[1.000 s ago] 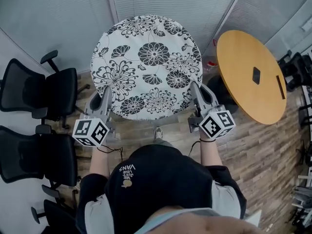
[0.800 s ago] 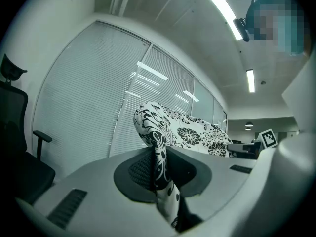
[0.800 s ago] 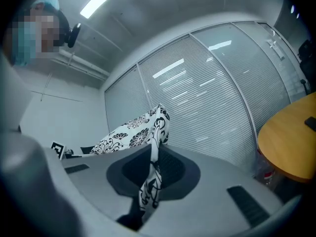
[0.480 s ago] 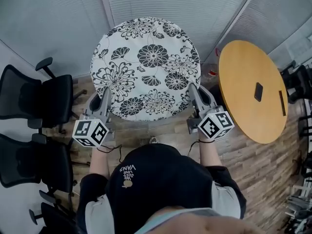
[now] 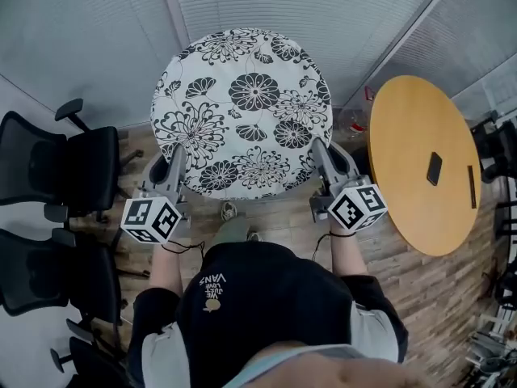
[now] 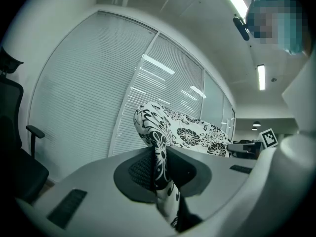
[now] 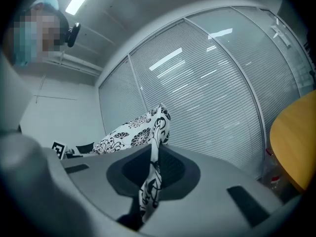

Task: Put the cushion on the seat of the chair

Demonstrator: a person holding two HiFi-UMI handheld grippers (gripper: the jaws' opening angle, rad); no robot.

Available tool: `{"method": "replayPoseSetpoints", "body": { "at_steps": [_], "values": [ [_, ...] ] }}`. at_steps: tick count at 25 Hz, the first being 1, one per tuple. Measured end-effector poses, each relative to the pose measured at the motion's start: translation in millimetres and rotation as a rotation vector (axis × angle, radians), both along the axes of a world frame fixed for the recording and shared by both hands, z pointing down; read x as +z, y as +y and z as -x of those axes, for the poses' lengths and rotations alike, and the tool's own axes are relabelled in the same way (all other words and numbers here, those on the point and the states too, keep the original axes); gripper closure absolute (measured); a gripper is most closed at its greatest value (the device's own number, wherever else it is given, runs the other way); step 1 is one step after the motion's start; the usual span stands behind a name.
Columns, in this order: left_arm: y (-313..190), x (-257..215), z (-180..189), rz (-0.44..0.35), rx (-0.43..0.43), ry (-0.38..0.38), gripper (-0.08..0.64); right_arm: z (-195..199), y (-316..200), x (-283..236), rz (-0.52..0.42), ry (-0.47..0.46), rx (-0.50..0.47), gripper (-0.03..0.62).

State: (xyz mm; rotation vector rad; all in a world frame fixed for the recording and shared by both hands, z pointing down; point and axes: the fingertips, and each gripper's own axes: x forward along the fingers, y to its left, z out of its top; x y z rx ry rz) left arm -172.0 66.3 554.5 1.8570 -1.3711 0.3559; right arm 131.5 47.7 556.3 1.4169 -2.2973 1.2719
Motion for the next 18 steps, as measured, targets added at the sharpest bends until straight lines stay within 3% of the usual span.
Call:
{"method": "replayPoseSetpoints", "body": {
  "at_steps": [18],
  "values": [
    [-1, -18, -4, -0.025, 0.007, -0.011, 0.500, -1, -1, -12, -0.029, -0.023, 0.011, 0.558]
  ]
}}
